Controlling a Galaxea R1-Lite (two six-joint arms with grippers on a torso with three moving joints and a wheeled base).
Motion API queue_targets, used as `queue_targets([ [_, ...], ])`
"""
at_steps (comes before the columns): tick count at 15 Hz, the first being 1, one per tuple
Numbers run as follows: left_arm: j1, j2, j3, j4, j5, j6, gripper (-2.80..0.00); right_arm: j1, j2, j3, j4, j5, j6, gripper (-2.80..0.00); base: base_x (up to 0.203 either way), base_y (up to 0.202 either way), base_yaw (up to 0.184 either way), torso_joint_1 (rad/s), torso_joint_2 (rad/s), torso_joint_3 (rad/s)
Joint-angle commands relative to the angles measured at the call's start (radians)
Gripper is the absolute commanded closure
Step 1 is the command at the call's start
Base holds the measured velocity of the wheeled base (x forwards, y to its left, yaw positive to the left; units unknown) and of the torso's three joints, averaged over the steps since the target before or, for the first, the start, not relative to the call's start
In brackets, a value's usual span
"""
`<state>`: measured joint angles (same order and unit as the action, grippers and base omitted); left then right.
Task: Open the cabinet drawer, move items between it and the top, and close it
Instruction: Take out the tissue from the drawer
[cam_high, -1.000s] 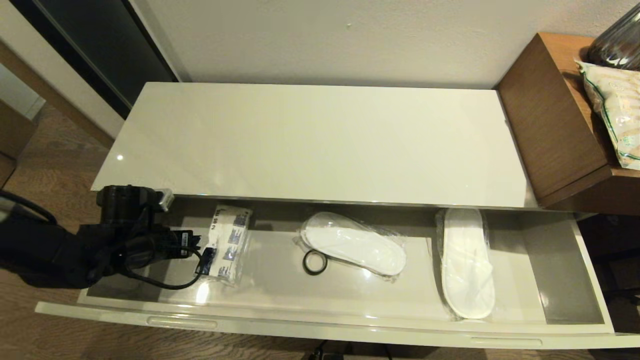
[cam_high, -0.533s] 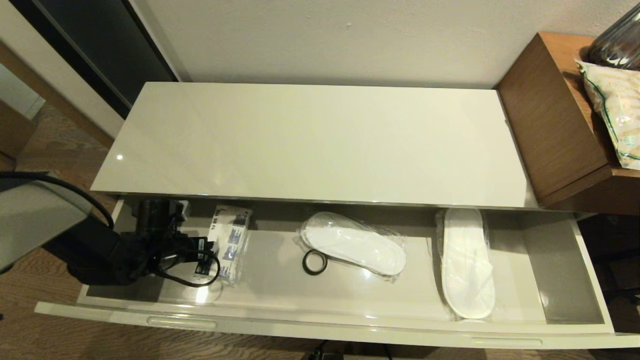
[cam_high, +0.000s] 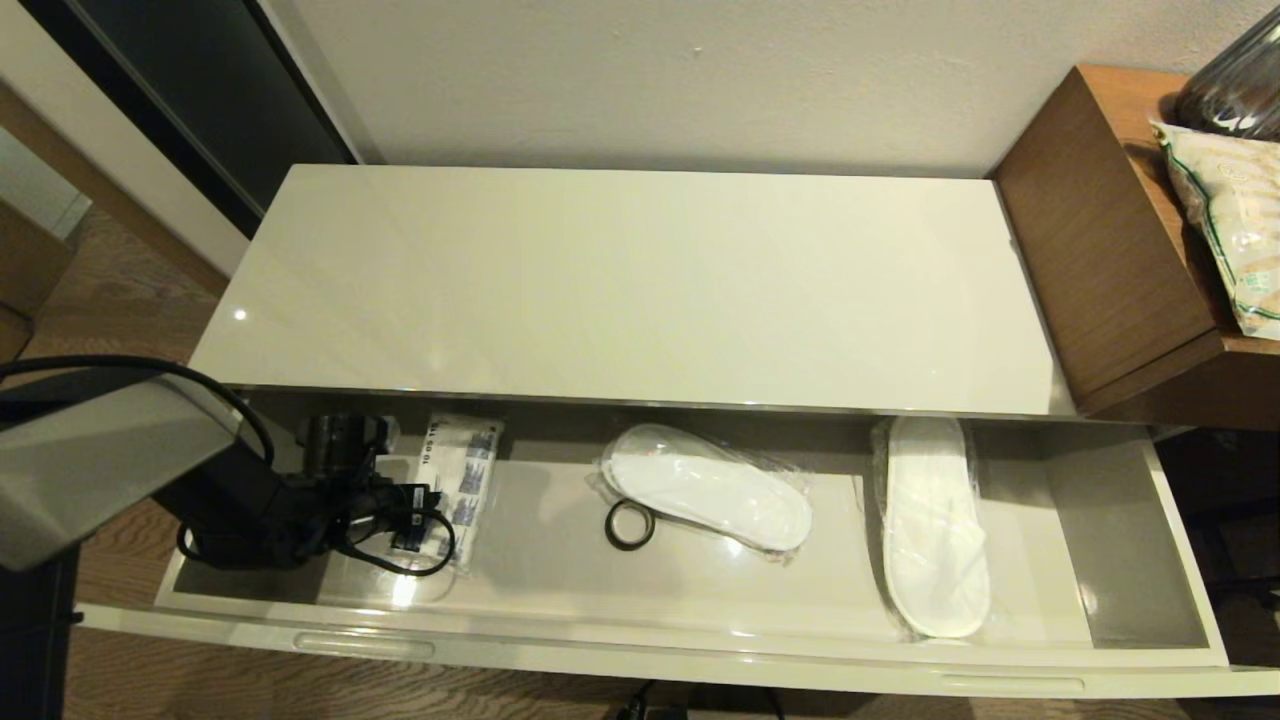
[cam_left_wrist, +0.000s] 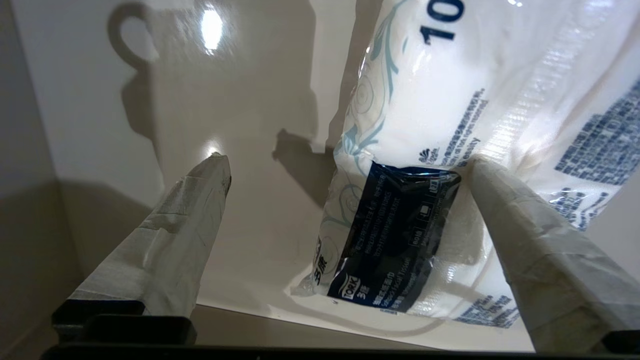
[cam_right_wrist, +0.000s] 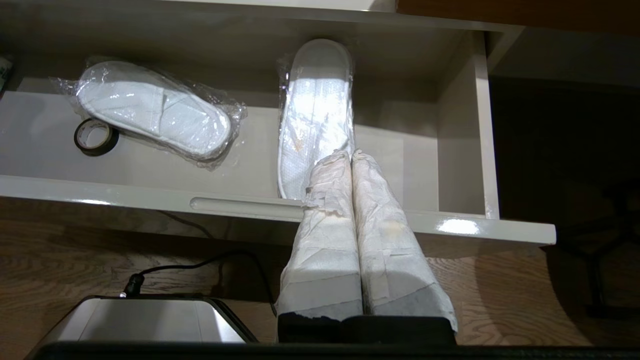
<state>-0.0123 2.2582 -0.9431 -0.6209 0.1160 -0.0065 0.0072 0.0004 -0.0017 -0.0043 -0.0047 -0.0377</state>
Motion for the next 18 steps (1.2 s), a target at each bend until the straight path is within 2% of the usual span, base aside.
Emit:
queue_targets([
  [1,0.0,0.025,-0.001,-0.001,0.002,0.0,-2.8,0.0,-0.002,0.0,0.0,0.0,-0.001,0.0,0.0,0.0,0.0,0.0,0.0,0.0],
  [18,0.0,0.086,-0.012,-0.002,0.002,0.002,-2.8,0.0,-0.002,0.0,0.0,0.0,-0.001,0.0,0.0,0.0,0.0,0.0,0.0,0.0],
])
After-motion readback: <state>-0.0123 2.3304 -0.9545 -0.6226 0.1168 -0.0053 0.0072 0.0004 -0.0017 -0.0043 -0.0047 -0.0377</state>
